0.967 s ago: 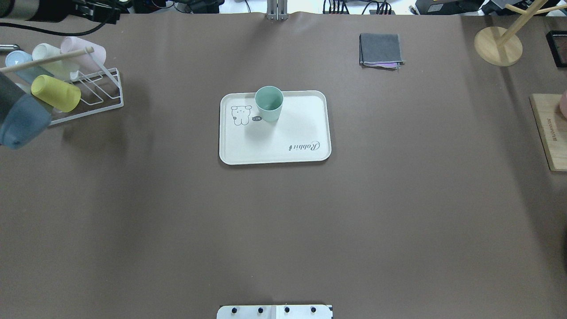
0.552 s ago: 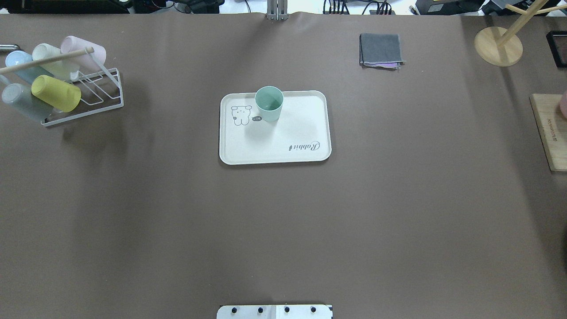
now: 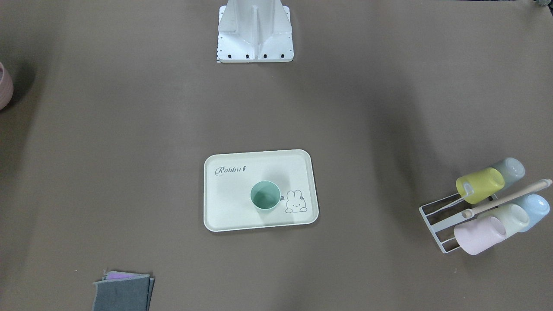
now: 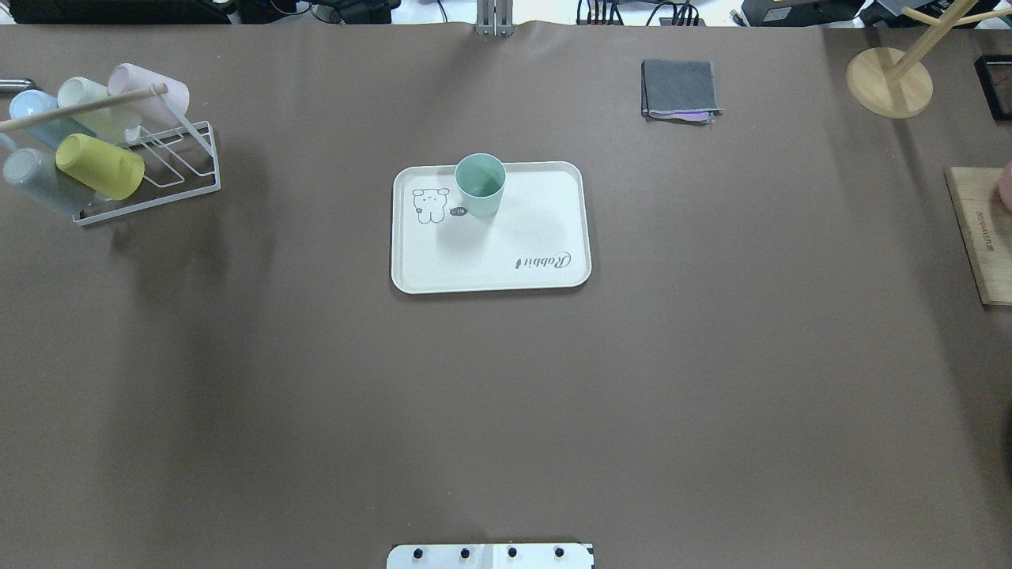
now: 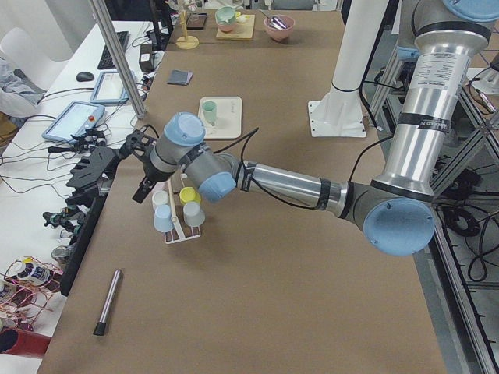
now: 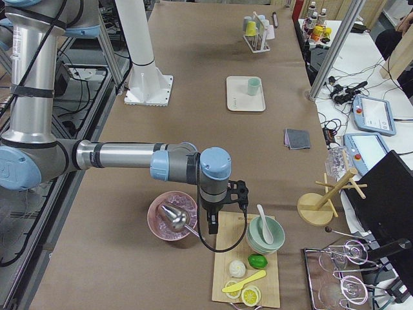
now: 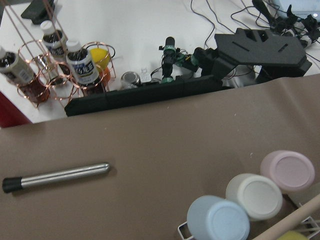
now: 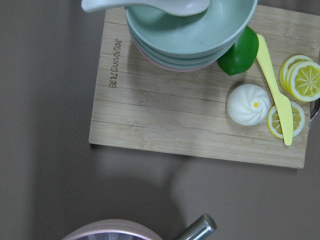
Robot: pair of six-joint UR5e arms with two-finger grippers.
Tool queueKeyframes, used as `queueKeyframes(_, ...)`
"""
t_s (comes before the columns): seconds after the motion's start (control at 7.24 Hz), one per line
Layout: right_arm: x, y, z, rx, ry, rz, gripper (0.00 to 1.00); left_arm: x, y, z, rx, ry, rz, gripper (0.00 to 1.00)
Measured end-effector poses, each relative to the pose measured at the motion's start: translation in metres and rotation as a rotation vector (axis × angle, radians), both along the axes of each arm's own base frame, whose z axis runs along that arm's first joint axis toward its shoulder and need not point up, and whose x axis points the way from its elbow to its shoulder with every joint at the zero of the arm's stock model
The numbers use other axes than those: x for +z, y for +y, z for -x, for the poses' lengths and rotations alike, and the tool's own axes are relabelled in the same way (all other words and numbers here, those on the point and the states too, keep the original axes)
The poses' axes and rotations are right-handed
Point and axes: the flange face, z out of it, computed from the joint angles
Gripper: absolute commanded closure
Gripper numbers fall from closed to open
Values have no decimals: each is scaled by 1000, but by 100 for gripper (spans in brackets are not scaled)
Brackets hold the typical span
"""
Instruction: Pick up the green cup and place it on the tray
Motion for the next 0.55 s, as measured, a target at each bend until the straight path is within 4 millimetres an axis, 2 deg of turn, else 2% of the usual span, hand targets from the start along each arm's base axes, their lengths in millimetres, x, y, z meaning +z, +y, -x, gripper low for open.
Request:
queueKeyframes(0.14,3,5,-3,9,-1,7,0,26,16,6,-1,17,58,3)
queueKeyframes(0.28,5,8,-5,13,-2,11,0,43,28,9,-3,25,119,3)
queueKeyframes(0.41,5,9,-5,16,-3,14,0,51,33,9,-5,28,184,3)
queueKeyframes(0.55,6,9,-6,16,-3,15,0,46,36,8,-5,27,241,3)
